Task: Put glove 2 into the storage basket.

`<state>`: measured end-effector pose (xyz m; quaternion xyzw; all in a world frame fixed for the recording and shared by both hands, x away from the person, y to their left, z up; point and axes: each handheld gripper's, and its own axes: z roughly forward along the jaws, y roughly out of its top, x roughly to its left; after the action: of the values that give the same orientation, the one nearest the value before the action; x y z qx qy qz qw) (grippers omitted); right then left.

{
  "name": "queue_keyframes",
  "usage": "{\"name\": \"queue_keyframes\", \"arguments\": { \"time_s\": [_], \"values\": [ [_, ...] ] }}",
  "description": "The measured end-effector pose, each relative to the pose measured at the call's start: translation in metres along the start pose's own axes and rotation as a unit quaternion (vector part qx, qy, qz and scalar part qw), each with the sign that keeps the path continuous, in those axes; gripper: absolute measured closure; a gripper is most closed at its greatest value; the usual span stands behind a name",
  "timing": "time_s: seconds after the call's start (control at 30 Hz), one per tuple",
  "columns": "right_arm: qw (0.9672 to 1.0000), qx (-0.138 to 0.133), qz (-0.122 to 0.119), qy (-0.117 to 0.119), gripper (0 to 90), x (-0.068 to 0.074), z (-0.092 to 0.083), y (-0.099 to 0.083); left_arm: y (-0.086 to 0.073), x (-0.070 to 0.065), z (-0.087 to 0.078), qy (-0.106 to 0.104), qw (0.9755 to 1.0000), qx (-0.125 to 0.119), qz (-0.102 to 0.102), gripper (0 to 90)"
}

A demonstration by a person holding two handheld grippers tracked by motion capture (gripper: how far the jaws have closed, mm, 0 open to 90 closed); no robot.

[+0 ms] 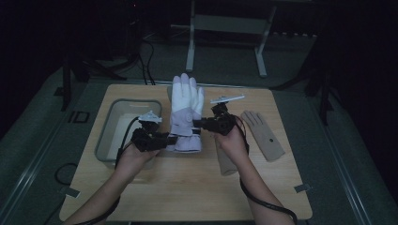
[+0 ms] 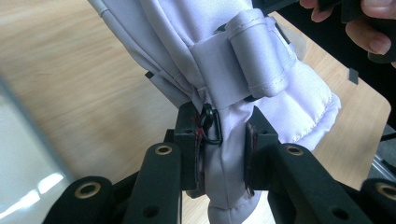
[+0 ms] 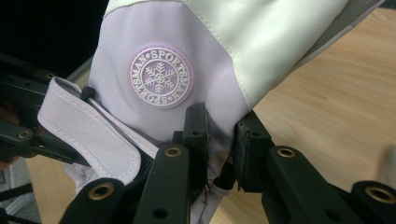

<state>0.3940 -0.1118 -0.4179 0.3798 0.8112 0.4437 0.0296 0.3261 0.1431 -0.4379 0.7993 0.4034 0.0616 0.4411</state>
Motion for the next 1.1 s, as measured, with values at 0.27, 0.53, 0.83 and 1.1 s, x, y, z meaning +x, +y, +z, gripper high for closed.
{"name": "queue_keyframes", "arguments": {
  "time_s": [0.27,0.53,0.83,1.1],
  "values": [
    [0.9998,-0.003,-0.010,0.015,76.9,0.024,0.025,0.019,-0.007,0.023,-0.032,0.011,0.9999,-0.002,-0.007,72.3],
    [0.9990,0.002,-0.022,0.038,76.9,0.048,0.054,0.039,-0.017,0.048,-0.065,0.024,0.9994,-0.003,-0.025,72.3],
    [0.9977,0.019,-0.023,0.062,76.9,0.071,0.101,0.055,-0.035,0.084,-0.092,0.039,0.9978,0.009,-0.053,72.1],
    [0.9970,0.044,-0.026,0.058,77.1,0.085,0.143,0.049,-0.059,0.109,-0.095,0.041,0.9952,0.028,-0.084,72.1]
  ]
}}
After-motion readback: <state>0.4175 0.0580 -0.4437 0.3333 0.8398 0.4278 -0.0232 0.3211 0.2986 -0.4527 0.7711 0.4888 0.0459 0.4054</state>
